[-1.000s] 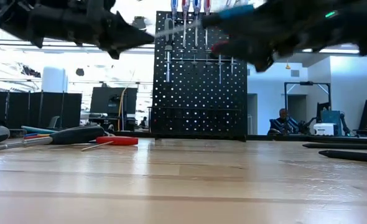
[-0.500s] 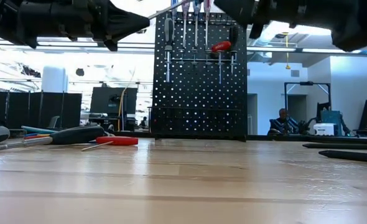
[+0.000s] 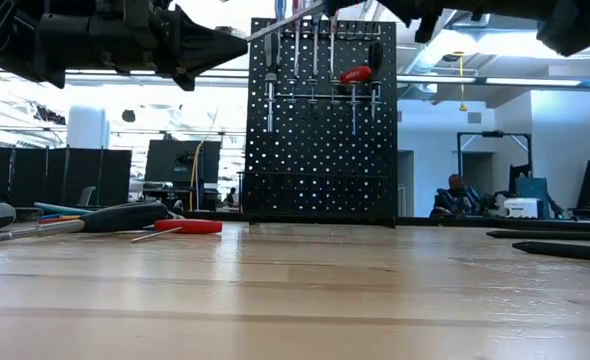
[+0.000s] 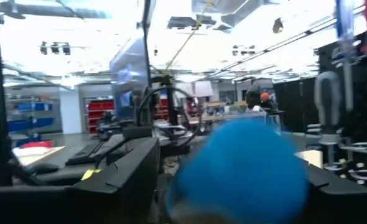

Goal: Hang tools onto peg board
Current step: Hang the black and blue screwdriver on the black peg board

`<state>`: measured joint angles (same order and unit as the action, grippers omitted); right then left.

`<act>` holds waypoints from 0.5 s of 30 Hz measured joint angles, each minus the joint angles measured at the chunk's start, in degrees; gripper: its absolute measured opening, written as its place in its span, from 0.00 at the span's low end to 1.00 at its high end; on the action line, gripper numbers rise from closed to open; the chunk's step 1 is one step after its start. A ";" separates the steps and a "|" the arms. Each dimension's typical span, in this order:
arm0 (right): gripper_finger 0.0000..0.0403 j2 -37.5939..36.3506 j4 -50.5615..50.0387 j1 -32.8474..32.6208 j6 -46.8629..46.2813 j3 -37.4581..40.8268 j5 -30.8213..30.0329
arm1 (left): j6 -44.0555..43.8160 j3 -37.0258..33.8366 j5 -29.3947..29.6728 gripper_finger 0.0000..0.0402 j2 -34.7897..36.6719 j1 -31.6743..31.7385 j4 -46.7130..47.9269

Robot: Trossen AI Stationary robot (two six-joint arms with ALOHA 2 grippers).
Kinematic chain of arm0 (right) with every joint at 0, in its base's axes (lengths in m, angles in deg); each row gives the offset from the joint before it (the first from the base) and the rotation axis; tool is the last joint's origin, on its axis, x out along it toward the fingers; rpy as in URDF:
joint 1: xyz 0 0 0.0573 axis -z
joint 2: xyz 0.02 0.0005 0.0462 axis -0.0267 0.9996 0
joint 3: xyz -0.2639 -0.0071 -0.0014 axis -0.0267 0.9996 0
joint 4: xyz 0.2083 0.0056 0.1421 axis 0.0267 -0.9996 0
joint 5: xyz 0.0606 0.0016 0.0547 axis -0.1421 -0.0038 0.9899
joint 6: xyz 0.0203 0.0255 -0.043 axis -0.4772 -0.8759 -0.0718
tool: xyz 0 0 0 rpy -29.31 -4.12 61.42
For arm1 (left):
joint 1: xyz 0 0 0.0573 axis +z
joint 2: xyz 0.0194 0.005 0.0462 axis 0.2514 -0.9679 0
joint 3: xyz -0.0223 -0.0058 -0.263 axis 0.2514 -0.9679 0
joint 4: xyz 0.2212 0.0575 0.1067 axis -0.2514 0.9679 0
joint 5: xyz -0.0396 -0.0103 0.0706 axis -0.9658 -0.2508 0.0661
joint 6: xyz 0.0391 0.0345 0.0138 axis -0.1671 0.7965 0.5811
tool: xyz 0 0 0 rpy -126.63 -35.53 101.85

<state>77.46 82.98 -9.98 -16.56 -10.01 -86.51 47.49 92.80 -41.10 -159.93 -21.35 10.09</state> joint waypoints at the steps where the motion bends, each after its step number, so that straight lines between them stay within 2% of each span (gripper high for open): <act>1: 0.62 -0.77 -0.91 -0.05 0.23 0.00 0.00 | 0.02 0.00 0.00 0.00 0.00 0.00 -0.08; 6: 0.56 -4.50 -6.72 -0.94 0.37 -0.02 0.00 | 0.07 0.00 -0.04 0.00 0.02 0.00 -0.01; 12: 0.35 -7.51 -10.87 -1.75 0.22 -0.02 0.60 | 0.39 0.05 -0.44 0.01 0.03 0.00 0.06; 15: 0.35 -8.42 -12.61 -1.73 0.20 -0.02 0.83 | 0.62 0.09 -0.16 0.02 0.04 0.06 0.80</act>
<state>69.04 70.37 -11.70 -16.36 -10.03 -85.67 48.11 92.89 -41.27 -159.89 -21.28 10.89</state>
